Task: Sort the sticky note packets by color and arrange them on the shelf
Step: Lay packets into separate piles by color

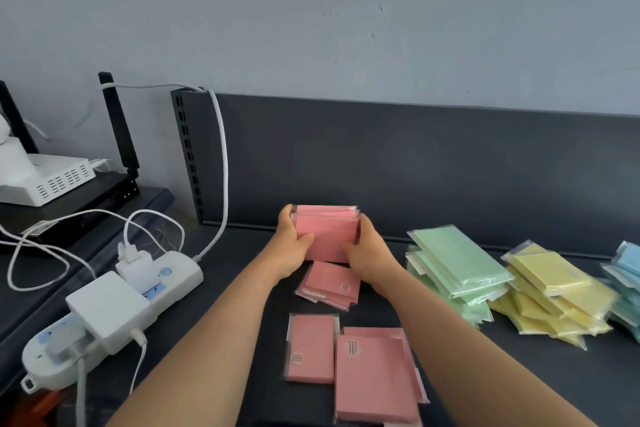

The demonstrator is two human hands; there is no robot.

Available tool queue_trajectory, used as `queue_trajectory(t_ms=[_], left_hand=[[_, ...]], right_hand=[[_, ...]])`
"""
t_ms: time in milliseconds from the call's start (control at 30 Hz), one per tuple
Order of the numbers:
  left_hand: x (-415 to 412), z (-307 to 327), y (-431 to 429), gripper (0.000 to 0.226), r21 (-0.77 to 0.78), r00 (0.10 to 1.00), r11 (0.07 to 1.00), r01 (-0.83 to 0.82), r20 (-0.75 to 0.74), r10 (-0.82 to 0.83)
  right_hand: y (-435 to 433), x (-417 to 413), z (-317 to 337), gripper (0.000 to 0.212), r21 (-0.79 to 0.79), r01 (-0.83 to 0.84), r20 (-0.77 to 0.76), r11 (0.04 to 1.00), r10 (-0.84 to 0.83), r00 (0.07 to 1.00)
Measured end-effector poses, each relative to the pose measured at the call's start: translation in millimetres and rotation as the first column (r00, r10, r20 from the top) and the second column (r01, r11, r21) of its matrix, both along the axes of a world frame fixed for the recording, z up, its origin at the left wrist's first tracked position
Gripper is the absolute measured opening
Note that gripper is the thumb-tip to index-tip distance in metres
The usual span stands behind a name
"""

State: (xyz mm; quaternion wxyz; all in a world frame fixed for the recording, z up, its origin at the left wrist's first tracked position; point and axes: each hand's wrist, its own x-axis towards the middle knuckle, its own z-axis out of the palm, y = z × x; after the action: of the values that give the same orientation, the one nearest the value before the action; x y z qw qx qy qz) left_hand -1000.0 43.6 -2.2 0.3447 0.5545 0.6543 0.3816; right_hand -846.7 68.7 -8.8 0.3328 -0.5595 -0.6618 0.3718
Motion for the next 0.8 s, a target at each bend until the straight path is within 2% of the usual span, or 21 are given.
queue_trajectory(t_ms=[133,400,567,800], left_hand=[[0,-17,8,0.066,-0.001,0.999,0.999,-0.043,0.009,0.043],[12,-13,21,0.068,0.21,0.999,0.977,-0.027,-0.012,0.03],[8,-27,27,0.067,0.117,0.983,0.986,-0.116,-0.129,0.131],[2,-23,33,0.062,0.169,0.987,0.98,-0.106,-0.098,0.124]], right_hand=[[6,-2,-9,0.043,-0.073,0.004,-0.035,0.997,-0.007,0.999],[24,-5,-6,0.041,0.01,0.186,-0.081,0.983,-0.184,0.98],[30,-4,-9,0.032,-0.079,0.203,-0.069,0.976,-0.208,0.976],[37,-7,-3,0.033,-0.055,0.213,-0.081,0.975,-0.217,0.973]])
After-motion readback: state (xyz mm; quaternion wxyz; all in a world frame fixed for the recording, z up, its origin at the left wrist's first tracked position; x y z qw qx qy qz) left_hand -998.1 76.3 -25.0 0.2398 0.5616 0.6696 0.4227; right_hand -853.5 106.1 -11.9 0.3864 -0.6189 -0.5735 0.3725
